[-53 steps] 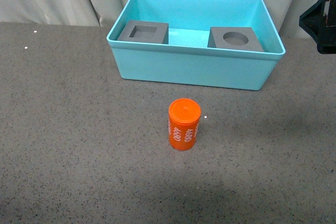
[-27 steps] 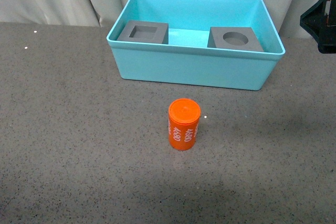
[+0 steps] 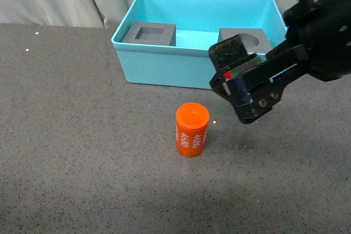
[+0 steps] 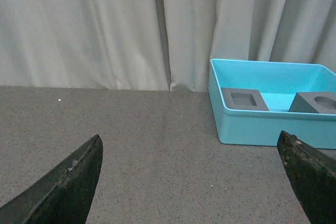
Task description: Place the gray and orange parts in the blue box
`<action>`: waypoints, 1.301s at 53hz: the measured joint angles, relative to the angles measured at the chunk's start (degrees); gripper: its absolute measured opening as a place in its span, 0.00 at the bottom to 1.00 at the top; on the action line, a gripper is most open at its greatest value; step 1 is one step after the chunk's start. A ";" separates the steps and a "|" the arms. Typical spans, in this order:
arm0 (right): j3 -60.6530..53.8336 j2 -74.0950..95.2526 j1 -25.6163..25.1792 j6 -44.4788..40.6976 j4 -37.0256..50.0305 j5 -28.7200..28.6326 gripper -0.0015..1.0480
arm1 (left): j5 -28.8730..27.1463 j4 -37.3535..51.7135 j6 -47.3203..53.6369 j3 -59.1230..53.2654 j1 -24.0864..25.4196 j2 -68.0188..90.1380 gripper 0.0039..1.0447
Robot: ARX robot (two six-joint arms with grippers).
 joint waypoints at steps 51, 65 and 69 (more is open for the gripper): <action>16.15 24.61 6.60 -1.16 -8.94 -0.15 0.43 | -0.02 0.00 0.00 0.00 0.00 0.00 0.94; 16.37 21.46 5.05 -0.04 -8.55 2.23 0.43 | -0.02 0.00 0.00 0.00 0.00 0.00 0.94; 16.72 18.97 3.69 0.72 -7.45 2.73 0.43 | -0.02 0.00 0.00 0.00 0.00 0.00 0.94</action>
